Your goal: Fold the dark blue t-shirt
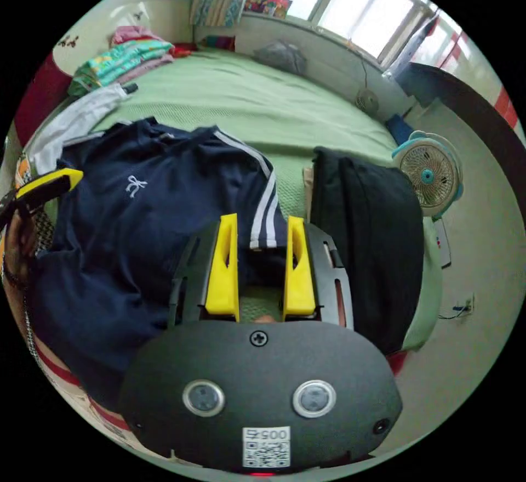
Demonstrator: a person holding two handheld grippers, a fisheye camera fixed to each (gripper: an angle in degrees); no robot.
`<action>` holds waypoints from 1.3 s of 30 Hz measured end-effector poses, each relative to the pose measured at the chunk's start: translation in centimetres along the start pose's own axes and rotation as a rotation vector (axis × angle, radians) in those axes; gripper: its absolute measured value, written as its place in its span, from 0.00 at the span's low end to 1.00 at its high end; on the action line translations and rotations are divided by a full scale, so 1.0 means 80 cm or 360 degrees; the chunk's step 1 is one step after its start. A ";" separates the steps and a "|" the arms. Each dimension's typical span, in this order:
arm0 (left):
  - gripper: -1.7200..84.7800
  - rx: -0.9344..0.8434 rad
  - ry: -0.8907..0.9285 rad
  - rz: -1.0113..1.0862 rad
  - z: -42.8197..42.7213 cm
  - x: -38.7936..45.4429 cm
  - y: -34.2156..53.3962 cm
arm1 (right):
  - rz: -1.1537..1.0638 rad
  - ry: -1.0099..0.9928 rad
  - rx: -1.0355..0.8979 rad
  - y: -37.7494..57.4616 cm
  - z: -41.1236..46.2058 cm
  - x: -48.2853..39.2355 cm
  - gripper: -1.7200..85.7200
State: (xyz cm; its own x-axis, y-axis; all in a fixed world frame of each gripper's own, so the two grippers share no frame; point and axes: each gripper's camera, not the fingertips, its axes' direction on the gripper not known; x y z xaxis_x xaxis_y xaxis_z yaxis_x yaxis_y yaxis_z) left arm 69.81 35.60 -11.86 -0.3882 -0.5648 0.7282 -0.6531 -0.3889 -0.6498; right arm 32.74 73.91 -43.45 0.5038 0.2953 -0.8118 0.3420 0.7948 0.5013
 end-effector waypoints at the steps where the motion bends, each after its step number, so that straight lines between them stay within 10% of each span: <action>1: 0.01 -0.0042 -0.0022 0.0003 0.010 0.000 -0.005 | -0.0023 0.0002 -0.0046 -0.003 0.007 -0.002 0.13; 24: 0.01 -0.0079 0.0053 0.0151 0.050 -0.002 -0.026 | 0.0326 -0.0365 -0.0055 -0.204 -0.003 -0.039 0.10; 39: 0.01 -0.0120 0.0098 0.0123 0.035 -0.023 -0.048 | 0.0326 -0.0306 -0.0270 -0.094 0.095 -0.013 0.09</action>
State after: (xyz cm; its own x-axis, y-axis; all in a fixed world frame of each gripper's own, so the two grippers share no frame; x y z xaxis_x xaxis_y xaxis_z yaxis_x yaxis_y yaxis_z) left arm 74.84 36.04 -11.32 -0.4771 -0.5442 0.6901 -0.6657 -0.2890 -0.6880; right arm 35.72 63.59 -44.12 0.6943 0.3657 -0.6198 0.0890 0.8110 0.5783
